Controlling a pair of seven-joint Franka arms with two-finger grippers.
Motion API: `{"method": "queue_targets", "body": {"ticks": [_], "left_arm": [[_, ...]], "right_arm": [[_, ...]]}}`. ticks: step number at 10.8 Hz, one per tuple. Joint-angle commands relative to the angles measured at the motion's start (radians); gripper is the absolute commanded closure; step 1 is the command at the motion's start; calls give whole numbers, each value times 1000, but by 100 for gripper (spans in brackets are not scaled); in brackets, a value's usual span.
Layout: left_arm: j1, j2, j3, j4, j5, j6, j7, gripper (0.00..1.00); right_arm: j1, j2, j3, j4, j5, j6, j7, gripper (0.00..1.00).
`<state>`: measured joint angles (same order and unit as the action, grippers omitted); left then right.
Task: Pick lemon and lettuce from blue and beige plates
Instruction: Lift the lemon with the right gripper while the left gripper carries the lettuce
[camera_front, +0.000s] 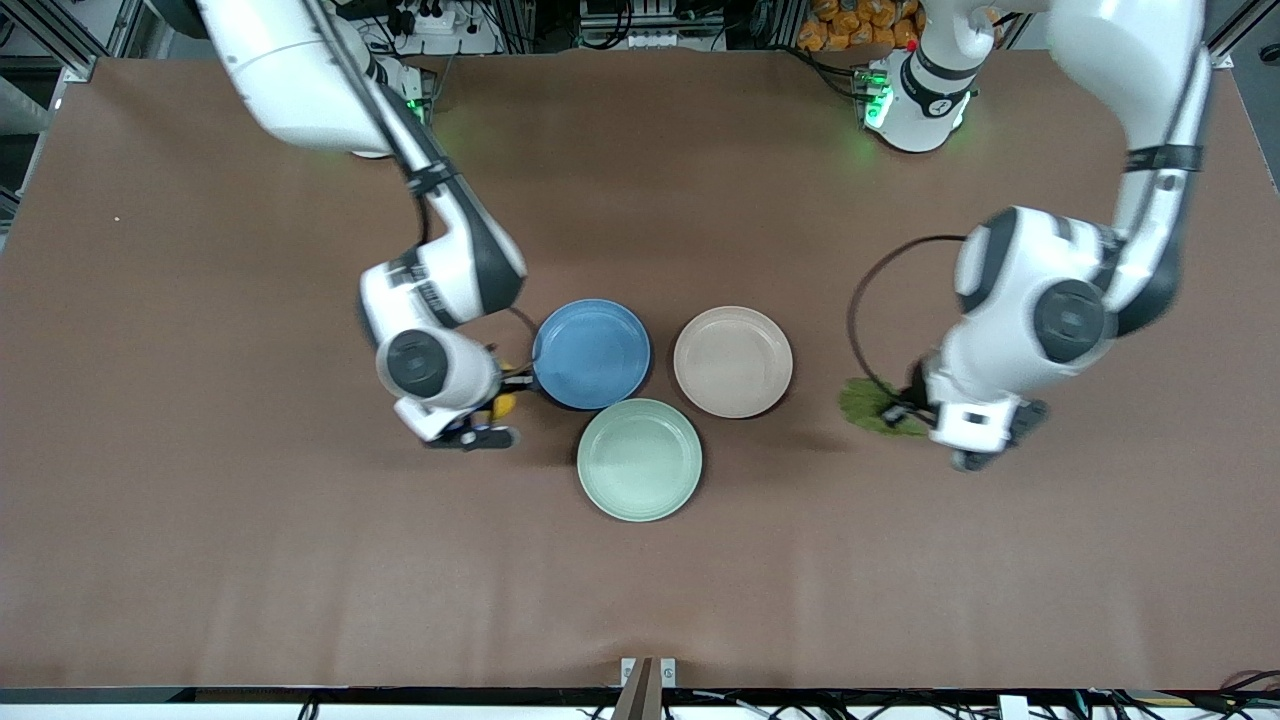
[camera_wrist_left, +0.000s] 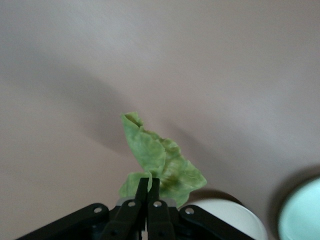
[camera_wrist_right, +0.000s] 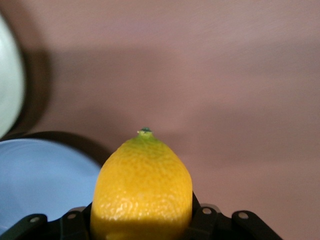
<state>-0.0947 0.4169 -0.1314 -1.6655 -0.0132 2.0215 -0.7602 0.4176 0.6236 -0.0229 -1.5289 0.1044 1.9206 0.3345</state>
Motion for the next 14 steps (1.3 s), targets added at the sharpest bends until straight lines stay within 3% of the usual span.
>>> {"method": "queue_targets", "body": {"ticks": [1, 5, 6, 7, 8, 10, 14], "left_arm": [[99, 32, -13, -8, 19, -18, 142, 100], [116, 138, -13, -5, 64, -3, 148, 100], [118, 155, -13, -4, 65, 0, 154, 50], [121, 160, -13, -4, 67, 11, 165, 12], [121, 154, -13, -2, 74, 11, 168, 0], [119, 129, -13, 27, 87, 3, 162, 0], [115, -36, -23, 33, 113, -26, 213, 0]], "right_arm": [[-92, -27, 17, 1, -51, -46, -107, 84], [-209, -41, 17, -2, -109, -69, -270, 84], [-232, -51, 15, -13, -117, -68, -323, 84], [-243, -61, -9, -35, -117, -58, -368, 84], [-246, -93, -29, -89, -117, -17, -414, 84], [-246, -155, -86, -227, -114, 116, -481, 87], [-255, -196, -111, -440, -104, 372, -489, 87]]}}
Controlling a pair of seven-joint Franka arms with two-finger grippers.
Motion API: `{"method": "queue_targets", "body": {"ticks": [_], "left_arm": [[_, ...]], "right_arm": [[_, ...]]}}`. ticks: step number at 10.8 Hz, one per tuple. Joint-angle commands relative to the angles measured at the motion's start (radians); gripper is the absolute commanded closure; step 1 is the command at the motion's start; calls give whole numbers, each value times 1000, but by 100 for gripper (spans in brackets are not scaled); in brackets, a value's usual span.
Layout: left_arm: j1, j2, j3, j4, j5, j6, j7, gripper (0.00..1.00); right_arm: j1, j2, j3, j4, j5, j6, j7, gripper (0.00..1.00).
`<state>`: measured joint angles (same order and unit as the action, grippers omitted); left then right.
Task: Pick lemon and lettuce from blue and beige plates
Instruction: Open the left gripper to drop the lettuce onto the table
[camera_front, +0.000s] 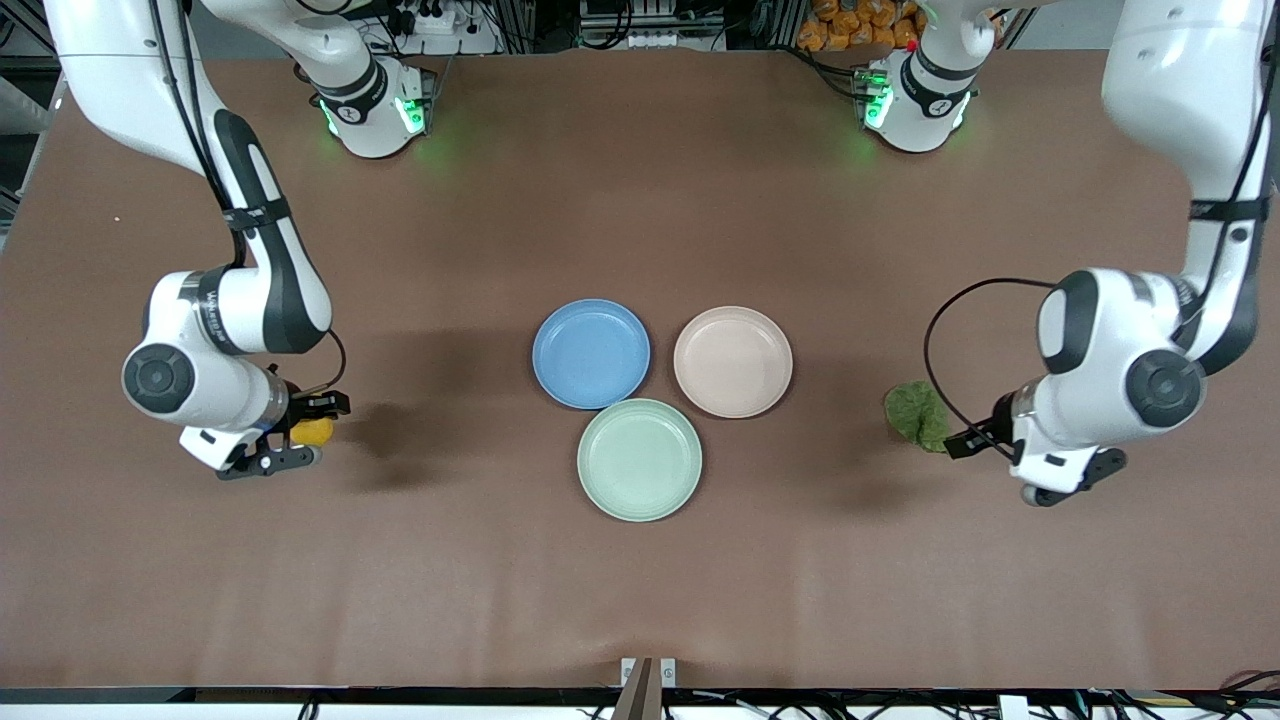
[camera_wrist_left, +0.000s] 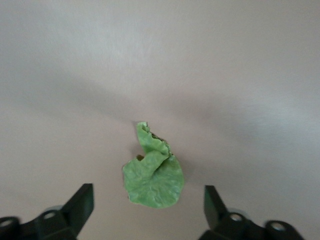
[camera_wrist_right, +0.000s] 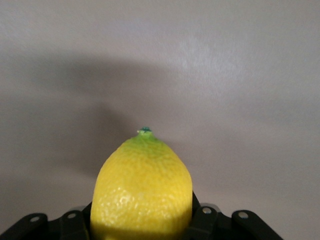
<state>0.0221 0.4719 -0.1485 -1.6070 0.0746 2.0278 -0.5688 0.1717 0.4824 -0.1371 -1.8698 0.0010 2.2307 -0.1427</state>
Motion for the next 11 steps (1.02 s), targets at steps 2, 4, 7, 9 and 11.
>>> {"method": "queue_targets", "body": {"ticks": [2, 4, 7, 9, 11], "left_arm": [[-5, -151, -10, -1, 27, -96, 33, 0], [-4, -176, -13, 53, 25, -182, 70, 0], [-2, -238, -16, 67, 13, -227, 96, 0], [-4, -271, -26, 67, 11, -267, 104, 0], [2, -303, -34, 67, 5, -311, 112, 0]], "right_arm": [[-24, -42, 4, -173, 1, 192, -12, 87], [-28, -13, 4, -187, 1, 245, -12, 86], [-29, 45, 4, -204, 2, 345, -11, 83], [-28, 47, 5, -203, 4, 345, -11, 66], [-26, 47, 5, -198, 4, 345, -12, 0]]}}
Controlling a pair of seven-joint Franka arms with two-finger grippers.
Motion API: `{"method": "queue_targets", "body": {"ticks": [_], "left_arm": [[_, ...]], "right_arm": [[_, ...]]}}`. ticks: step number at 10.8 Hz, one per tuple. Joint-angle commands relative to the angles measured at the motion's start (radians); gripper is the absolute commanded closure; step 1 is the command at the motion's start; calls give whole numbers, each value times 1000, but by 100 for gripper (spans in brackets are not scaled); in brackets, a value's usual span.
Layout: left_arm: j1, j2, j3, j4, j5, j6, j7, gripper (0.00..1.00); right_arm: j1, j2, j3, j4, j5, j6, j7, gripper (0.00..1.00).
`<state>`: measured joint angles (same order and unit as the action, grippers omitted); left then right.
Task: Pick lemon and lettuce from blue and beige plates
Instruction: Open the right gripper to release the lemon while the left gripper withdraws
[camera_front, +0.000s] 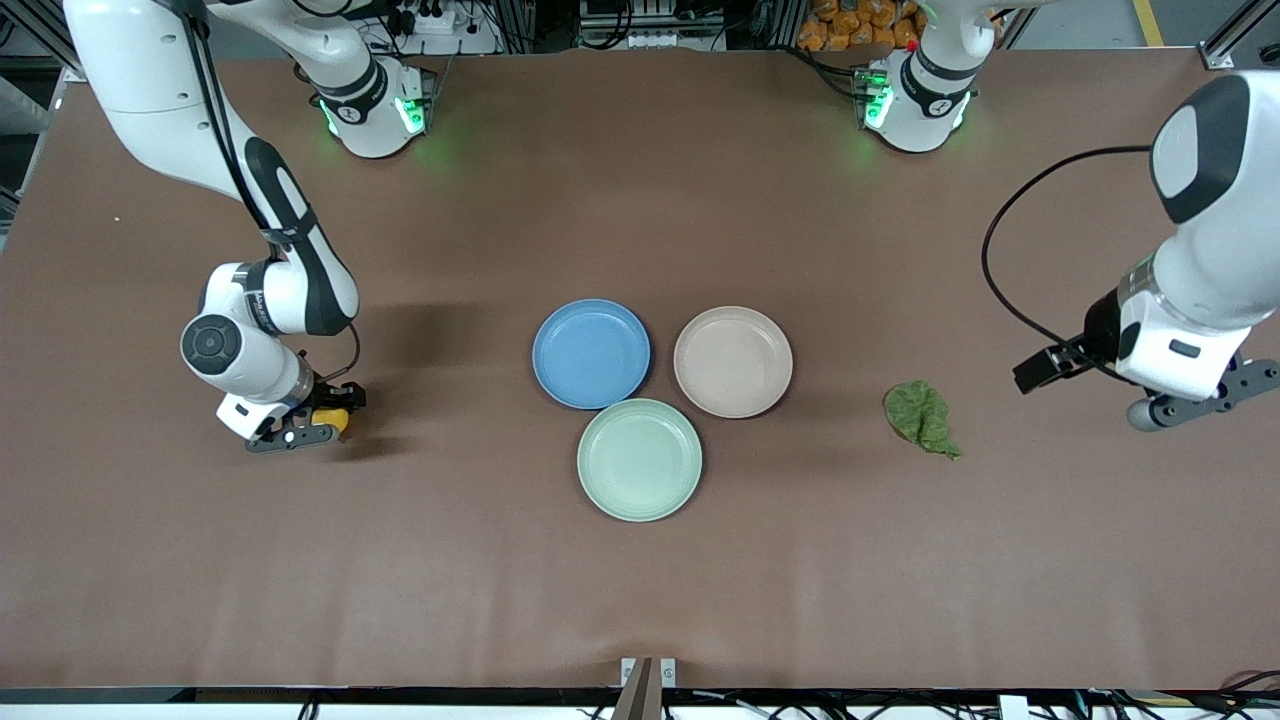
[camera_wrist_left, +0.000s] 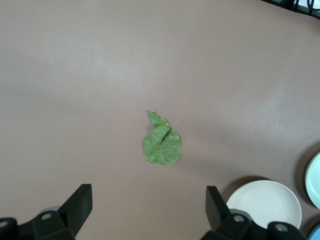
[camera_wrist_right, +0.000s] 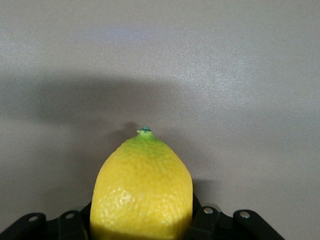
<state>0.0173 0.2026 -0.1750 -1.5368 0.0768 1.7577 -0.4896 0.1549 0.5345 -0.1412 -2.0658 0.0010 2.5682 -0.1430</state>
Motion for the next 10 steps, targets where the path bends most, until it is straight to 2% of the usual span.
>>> {"method": "queue_targets", "body": {"ticks": [1, 3, 5, 7, 10], "left_arm": [[7, -54, -9, -3, 3, -58, 43, 0], [4, -94, -14, -6, -9, -70, 78, 0], [3, -107, -15, -8, -12, -76, 97, 0], [9, -117, -14, -5, -35, -92, 193, 0], [10, -130, -3, -5, -52, -95, 201, 0]], "right_arm": [[-6, -10, 9, 6, 2, 1, -12, 0], [-2, -48, 11, 36, 4, -66, -10, 0], [0, -86, 11, 129, 7, -253, -9, 0], [3, -131, 11, 190, 95, -389, -7, 0], [-6, -241, 12, 193, 111, -447, -6, 0]]}}
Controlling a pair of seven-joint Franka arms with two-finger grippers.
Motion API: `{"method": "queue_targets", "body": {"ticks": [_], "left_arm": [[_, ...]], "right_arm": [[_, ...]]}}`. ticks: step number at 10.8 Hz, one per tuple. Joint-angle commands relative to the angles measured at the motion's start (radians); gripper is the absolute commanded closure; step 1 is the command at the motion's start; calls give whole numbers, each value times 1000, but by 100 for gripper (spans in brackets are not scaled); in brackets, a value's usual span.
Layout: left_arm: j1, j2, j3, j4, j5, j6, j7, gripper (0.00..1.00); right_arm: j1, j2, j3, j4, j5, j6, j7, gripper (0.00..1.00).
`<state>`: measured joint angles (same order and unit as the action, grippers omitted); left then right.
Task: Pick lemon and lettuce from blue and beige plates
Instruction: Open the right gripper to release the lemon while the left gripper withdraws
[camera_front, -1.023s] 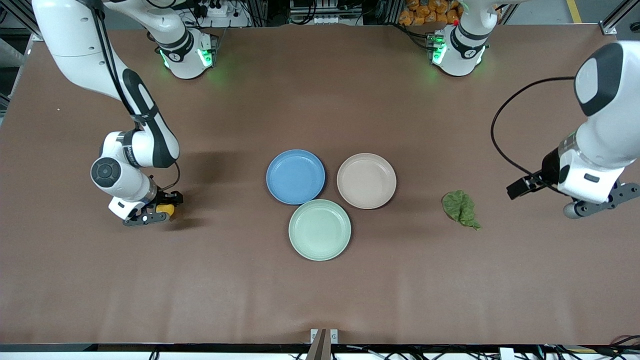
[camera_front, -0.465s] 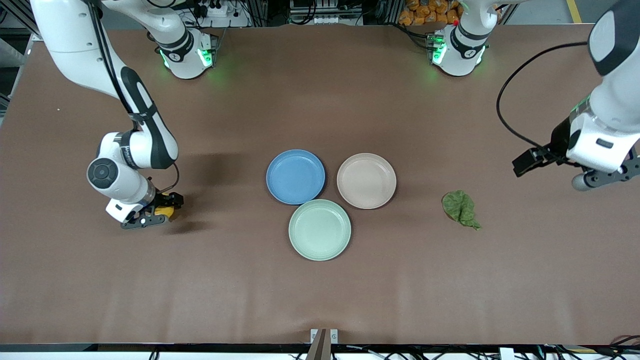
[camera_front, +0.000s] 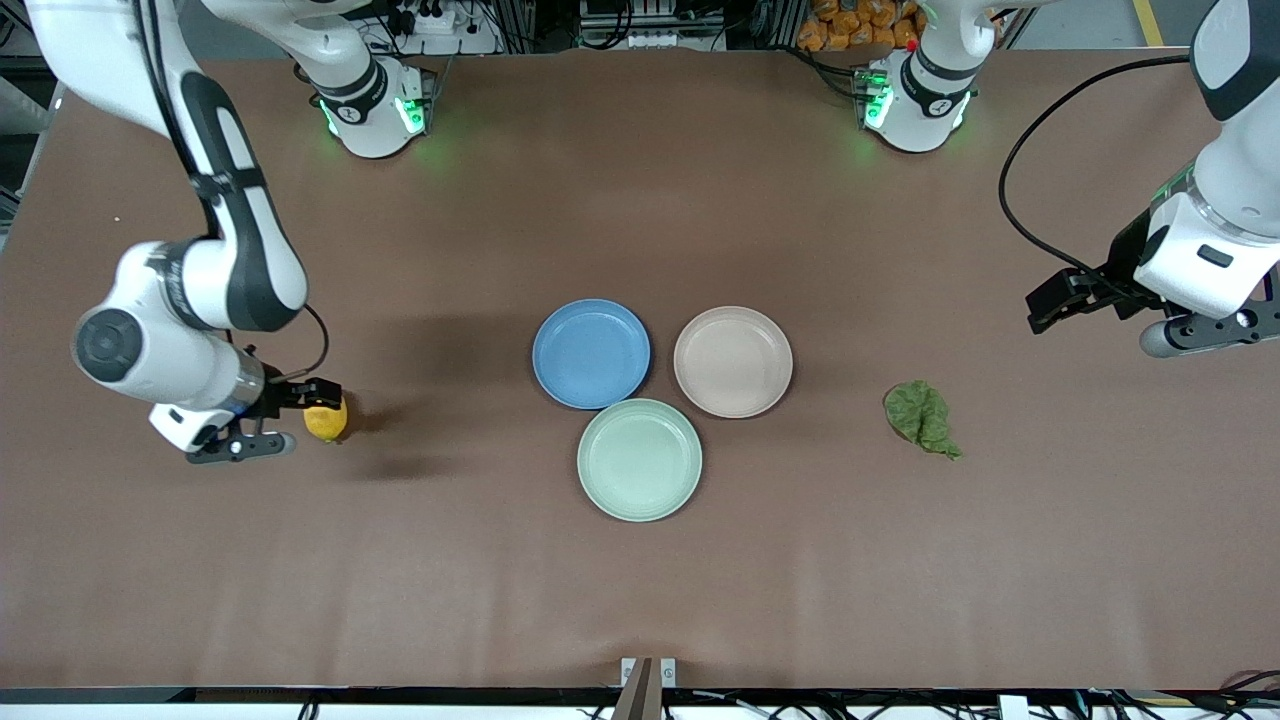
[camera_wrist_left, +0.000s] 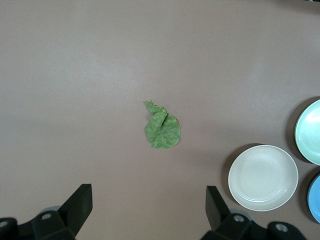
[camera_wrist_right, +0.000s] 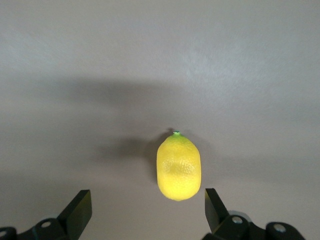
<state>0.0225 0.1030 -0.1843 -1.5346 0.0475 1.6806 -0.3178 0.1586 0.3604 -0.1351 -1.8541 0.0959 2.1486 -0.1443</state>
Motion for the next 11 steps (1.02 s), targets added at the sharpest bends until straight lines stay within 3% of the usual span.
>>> {"method": "queue_targets", "body": {"ticks": [1, 4, 6, 11], "left_arm": [[5, -37, 6, -7, -23, -19, 29, 0], [25, -45, 6, -7, -23, -44, 83, 0], [20, -48, 8, -9, -21, -47, 79, 0], [20, -85, 20, -18, -21, -55, 83, 0]], "right_arm": [[-13, -104, 6, -20, 16, -56, -3, 0], [-36, -230, 26, -27, 13, -162, -1, 0], [-106, -305, 101, -28, 10, -212, -1, 0], [-200, -423, 121, 64, 5, -453, -3, 0]]}}
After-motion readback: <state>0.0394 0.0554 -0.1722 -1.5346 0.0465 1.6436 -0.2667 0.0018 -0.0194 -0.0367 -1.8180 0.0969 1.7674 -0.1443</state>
